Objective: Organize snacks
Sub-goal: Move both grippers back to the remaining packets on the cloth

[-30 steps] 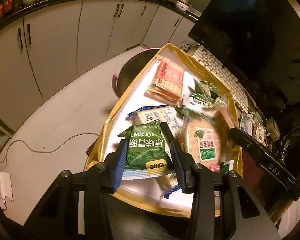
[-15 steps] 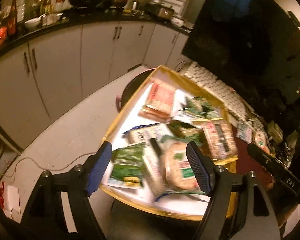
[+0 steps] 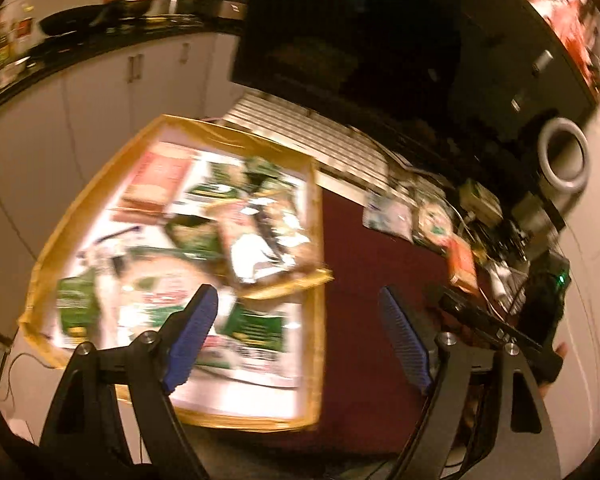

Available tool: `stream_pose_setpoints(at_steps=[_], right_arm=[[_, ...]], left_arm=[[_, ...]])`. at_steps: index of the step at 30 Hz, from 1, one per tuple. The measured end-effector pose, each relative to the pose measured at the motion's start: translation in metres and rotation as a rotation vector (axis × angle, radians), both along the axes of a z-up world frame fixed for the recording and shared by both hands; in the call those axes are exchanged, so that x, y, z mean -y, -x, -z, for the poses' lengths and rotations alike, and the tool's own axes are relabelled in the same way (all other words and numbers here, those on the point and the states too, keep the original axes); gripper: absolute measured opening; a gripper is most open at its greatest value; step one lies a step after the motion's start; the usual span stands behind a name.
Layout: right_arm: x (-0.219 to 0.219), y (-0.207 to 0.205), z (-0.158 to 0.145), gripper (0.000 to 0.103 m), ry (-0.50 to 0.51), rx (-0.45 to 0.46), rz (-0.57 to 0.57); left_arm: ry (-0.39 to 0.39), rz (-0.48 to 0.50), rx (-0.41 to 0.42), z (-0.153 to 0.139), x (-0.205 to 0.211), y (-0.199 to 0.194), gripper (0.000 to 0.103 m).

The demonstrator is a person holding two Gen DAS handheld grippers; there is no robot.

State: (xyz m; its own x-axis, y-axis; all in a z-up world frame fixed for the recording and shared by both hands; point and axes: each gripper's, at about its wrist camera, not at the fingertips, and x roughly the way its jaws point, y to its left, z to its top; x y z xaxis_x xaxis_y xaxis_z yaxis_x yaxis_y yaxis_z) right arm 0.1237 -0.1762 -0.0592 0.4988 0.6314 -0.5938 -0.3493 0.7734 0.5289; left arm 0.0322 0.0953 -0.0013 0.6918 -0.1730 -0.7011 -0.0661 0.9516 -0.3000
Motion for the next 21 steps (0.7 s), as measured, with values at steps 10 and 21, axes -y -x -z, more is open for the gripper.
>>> stream_pose_setpoints(at_steps=[10, 21], right_arm=[[0.071, -0.031, -0.007, 0.079, 0.084, -0.038, 0.272], [0.081, -0.062, 0.016, 0.079, 0.27, -0.115, 0.378]], left_arm=[[-0.047, 0.076, -0.04, 0.007, 0.042, -0.01, 0.083], [-0.039, 0.072, -0.062, 0.014, 0.042, -0.011, 0.083]])
